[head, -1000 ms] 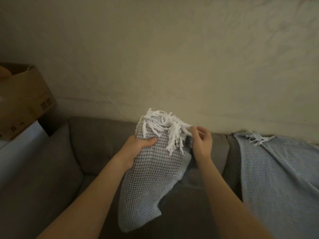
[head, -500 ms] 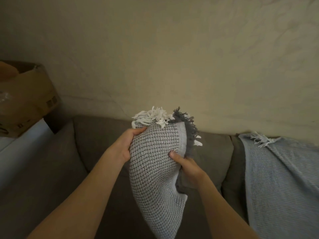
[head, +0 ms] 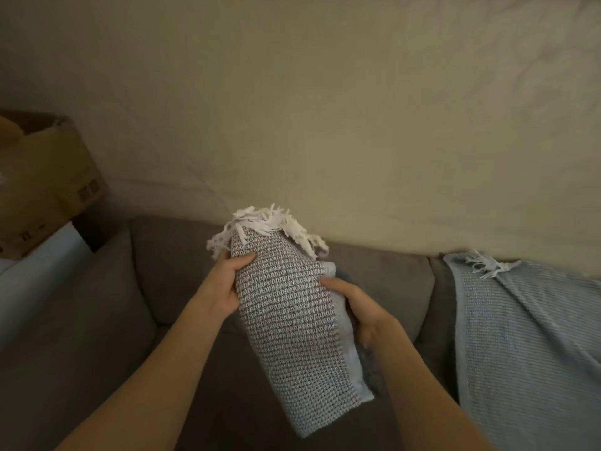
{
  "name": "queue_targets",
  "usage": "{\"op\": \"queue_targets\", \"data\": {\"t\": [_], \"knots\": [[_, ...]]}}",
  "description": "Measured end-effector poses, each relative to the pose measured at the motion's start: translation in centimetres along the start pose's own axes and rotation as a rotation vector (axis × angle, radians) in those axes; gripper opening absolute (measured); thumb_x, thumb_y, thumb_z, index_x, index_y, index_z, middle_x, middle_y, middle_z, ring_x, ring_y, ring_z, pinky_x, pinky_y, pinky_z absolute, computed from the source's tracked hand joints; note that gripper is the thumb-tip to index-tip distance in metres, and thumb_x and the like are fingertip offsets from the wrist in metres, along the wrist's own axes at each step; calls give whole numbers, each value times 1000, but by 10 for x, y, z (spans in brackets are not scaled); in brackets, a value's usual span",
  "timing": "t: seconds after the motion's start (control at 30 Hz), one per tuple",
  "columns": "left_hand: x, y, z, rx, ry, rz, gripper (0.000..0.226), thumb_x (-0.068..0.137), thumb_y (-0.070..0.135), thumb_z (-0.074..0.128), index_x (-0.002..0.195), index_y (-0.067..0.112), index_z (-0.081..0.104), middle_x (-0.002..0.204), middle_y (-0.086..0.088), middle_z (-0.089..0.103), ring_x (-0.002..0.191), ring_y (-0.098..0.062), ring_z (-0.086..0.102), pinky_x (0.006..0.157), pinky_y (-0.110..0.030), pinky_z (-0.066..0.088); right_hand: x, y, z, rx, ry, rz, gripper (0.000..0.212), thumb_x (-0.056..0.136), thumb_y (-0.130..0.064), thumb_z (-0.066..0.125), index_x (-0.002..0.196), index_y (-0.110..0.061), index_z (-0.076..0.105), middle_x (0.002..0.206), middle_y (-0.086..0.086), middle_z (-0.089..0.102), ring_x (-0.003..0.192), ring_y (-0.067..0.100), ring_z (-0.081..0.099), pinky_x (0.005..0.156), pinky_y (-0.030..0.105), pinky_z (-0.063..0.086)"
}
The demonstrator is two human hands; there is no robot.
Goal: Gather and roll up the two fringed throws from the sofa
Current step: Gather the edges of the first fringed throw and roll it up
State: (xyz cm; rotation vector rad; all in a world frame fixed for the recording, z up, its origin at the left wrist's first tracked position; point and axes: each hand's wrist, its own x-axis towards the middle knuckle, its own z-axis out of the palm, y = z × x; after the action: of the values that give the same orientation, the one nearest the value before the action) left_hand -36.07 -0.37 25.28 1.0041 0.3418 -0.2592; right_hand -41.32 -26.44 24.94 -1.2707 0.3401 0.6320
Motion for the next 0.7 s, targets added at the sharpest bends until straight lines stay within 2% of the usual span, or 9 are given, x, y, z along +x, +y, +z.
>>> {"op": "queue_targets", "data": {"t": [0.17, 0.23, 0.33, 0.4, 0.43, 0.5, 0.6, 0.63, 0.7], "knots": [[-1, -3, 6, 30, 7, -28, 43, 98, 15, 68, 140, 4, 63, 125, -17, 76, 114, -33, 75, 100, -48, 57, 5, -4, 2, -31, 45, 2, 49, 85, -40, 79, 125, -11, 73, 119, 14, 77, 113, 35, 73, 107, 51, 52], [-6, -4, 6, 19, -21, -24, 39, 103, 27, 62, 135, 5, 67, 126, -17, 76, 113, -31, 76, 96, -44, 56, 9, -3, 0, -2, 44, -58, 51, 85, -37, 81, 127, -10, 72, 121, 14, 76, 113, 35, 73, 106, 51, 53], [-12, -10, 5, 5, 44, -124, 50, 101, 51, 60, 123, 8, 74, 121, -20, 77, 113, -37, 74, 96, -47, 55, 16, -1, 1, 95, 87, -175, 72, 75, -37, 92, 136, -10, 66, 125, 14, 74, 114, 36, 72, 104, 55, 54], [-14, -19, 0, 16, 61, -245, 68, 94, 70, 59, 123, 11, 76, 122, -21, 76, 120, -40, 69, 103, -54, 52, 21, 0, 4, 169, 154, -237, 88, 68, -41, 97, 142, -12, 59, 127, 12, 74, 115, 35, 72, 102, 55, 55], [-15, -24, -3, 27, 29, -275, 72, 92, 75, 57, 126, 14, 76, 125, -20, 76, 123, -40, 67, 108, -56, 50, 23, -1, 5, 209, 162, -253, 87, 70, -42, 96, 142, -12, 58, 127, 12, 74, 114, 35, 72, 102, 55, 55], [-18, -31, -6, 31, -53, -267, 68, 95, 73, 55, 131, 19, 75, 131, -16, 74, 128, -39, 65, 114, -58, 45, 18, -8, 13, 233, 147, -263, 69, 81, -41, 88, 138, -12, 63, 123, 12, 76, 112, 34, 73, 104, 54, 55], [-21, -28, -4, 120, -150, -191, 52, 96, 46, 67, 135, 13, 71, 133, -13, 73, 126, -34, 68, 111, -52, 49, 11, -24, 10, 164, 239, -267, 35, 89, -30, 81, 120, -18, 69, 106, 11, 79, 99, 32, 76, 99, 52, 58], [-19, -26, -3, 176, -140, -195, 51, 91, 39, 74, 133, 9, 71, 130, -14, 75, 122, -33, 71, 109, -50, 51, 11, -28, 6, 128, 279, -261, 38, 87, -27, 83, 120, -14, 70, 103, 11, 80, 96, 32, 77, 94, 51, 60], [-13, -23, -2, 288, -43, -183, 58, 78, 31, 88, 125, 3, 73, 124, -16, 77, 111, -32, 76, 104, -47, 56, 17, -31, -1, 51, 370, -239, 63, 80, -23, 89, 133, -3, 62, 110, 11, 78, 93, 29, 78, 83, 45, 63]]}}
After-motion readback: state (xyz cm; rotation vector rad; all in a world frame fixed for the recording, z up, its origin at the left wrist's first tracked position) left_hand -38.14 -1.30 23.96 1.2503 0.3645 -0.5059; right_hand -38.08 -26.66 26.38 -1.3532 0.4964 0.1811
